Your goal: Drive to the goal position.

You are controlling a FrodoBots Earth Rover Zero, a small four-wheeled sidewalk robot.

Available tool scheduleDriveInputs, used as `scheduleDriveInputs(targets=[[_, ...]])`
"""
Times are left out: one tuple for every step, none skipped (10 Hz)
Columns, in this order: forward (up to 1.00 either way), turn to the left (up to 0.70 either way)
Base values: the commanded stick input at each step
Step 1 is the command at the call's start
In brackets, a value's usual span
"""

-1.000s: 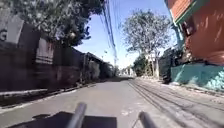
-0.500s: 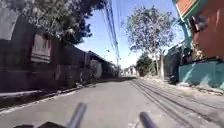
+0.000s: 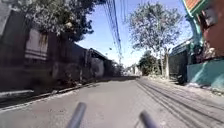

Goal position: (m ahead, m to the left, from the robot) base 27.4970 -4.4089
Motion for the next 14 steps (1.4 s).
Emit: scheduleDriveInputs(targets=[[0.85, 0.00], [0.85, 0.00], [0.85, 0.00], [0.85, 0.00], [0.85, 0.00], [0.85, 0.00], [0.85, 0.00], [0.85, 0.00], [0.85, -0.09], [0.85, -0.34], [0.85, -0.34], [0.85, -0.34], [0.85, -0.34], [0.85, -0.34]])
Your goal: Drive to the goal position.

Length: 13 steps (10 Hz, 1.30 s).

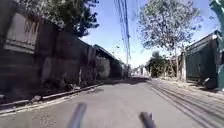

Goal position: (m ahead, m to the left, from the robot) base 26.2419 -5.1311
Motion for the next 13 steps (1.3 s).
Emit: scheduleDriveInputs(targets=[[0.85, -0.34], [0.85, -0.34], [0.85, -0.34], [0.85, -0.03], [0.85, 0.00], [0.85, 0.00], [0.85, 0.00], [0.85, 0.00], [0.85, 0.00], [0.85, 0.00], [0.85, 0.00], [0.85, 0.00], [0.85, 0.00]])
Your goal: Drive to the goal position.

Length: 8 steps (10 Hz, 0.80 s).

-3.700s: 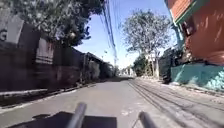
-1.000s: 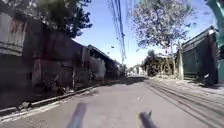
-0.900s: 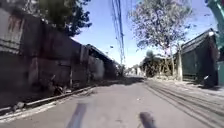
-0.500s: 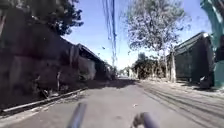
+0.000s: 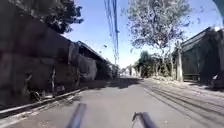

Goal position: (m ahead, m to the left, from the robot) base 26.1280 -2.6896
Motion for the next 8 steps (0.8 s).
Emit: scheduleDriveInputs(targets=[[0.85, 0.00], [0.85, 0.00], [0.85, 0.00], [0.85, 0.00], [0.85, 0.00], [0.85, 0.00], [0.85, 0.00], [0.85, 0.00]])
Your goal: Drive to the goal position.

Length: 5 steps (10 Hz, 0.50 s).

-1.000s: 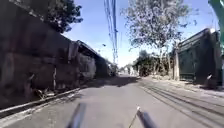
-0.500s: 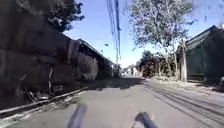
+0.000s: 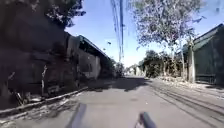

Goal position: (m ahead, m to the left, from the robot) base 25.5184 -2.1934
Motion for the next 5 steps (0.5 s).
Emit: scheduleDriveInputs(targets=[[0.85, -0.02], [0.85, -0.34], [0.85, -0.34], [0.85, -0.34], [0.85, -0.34]])
